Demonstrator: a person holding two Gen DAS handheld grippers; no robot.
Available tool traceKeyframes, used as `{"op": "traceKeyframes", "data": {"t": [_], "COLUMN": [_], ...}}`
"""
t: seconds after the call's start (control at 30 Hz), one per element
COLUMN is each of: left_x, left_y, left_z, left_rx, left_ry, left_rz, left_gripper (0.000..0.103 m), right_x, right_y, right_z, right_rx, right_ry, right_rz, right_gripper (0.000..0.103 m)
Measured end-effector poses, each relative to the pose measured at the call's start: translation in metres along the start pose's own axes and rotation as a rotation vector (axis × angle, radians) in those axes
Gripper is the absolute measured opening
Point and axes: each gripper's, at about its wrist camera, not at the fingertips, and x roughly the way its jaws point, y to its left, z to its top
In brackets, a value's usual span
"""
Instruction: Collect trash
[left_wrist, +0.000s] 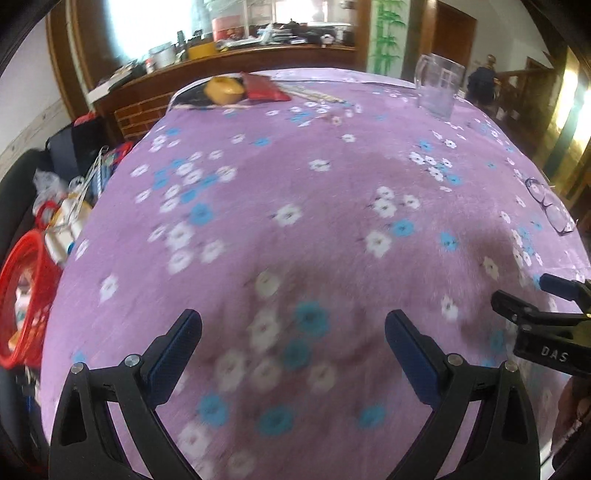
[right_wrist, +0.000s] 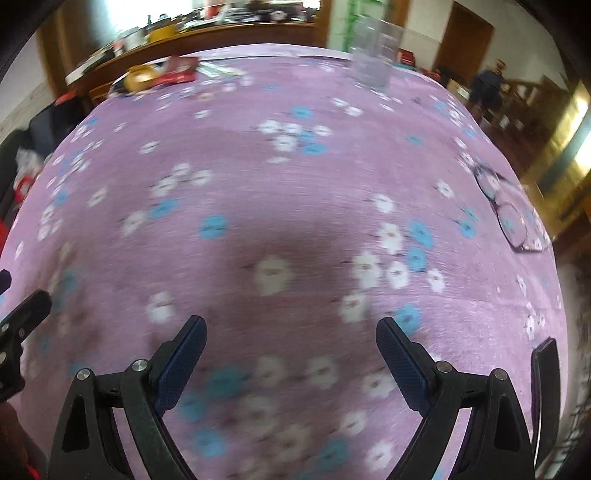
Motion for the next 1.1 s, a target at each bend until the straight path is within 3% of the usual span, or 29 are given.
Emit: {"op": "traceKeyframes", "data": {"t": [0.27, 0.47, 1.1], "left_x": [0.038, 0.050, 0.051], "left_y": [-0.016, -0.013, -0.012], "left_z": [0.012, 0.020, 0.021], "left_rx": [0.052, 0.004, -0.004], "left_ry": [0.036, 0.039, 0.040], "left_rz": [-0.017, -0.044, -0.045], "left_gripper": [0.099, 0.103, 0.103], "right_x": [0.019, 0.024, 0.033], "right_y": [-0.016, 0.002, 0.006], "right_z": [0.015, 0.029, 0.041], "right_rx": [0.065, 0.051, 0.033], "right_ry": [-0.070, -0.085, -0.135], "right_rz": [0.025, 0.013, 0.021], "right_gripper": [0.103, 0.103, 0.103]}}
